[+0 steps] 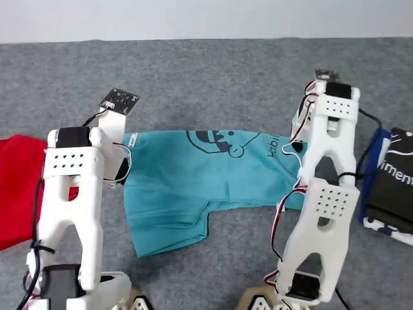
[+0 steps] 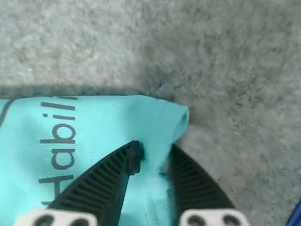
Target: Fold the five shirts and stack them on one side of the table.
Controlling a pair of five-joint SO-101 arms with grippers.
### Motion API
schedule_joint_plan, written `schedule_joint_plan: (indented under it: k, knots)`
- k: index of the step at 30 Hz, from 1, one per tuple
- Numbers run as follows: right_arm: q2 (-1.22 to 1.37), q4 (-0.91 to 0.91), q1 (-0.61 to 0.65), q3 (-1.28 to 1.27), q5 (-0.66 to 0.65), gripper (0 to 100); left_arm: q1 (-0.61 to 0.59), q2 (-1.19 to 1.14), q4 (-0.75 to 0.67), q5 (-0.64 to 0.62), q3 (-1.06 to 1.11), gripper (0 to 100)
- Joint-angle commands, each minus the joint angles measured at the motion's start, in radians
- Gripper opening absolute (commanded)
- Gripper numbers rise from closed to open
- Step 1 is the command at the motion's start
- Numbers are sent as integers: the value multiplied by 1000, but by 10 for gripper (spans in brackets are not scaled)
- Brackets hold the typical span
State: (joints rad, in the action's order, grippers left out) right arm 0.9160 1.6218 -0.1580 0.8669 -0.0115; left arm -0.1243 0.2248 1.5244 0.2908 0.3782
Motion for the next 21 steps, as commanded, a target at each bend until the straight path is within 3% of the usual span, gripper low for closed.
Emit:
schedule_joint_plan:
  k: [1,8,15,21]
  knots:
    - [-15,-31,13,55,5,19,0,5,-5,-6,-12,51]
    - [-18,-137,13,57,-2,10,0,3,-5,-6,-10,51]
    - [-10,-329,13,54,-94,10,0,3,-5,-6,-10,51]
    - [28,-360,18,57,-178,20,0,2,-5,-6,-8,51]
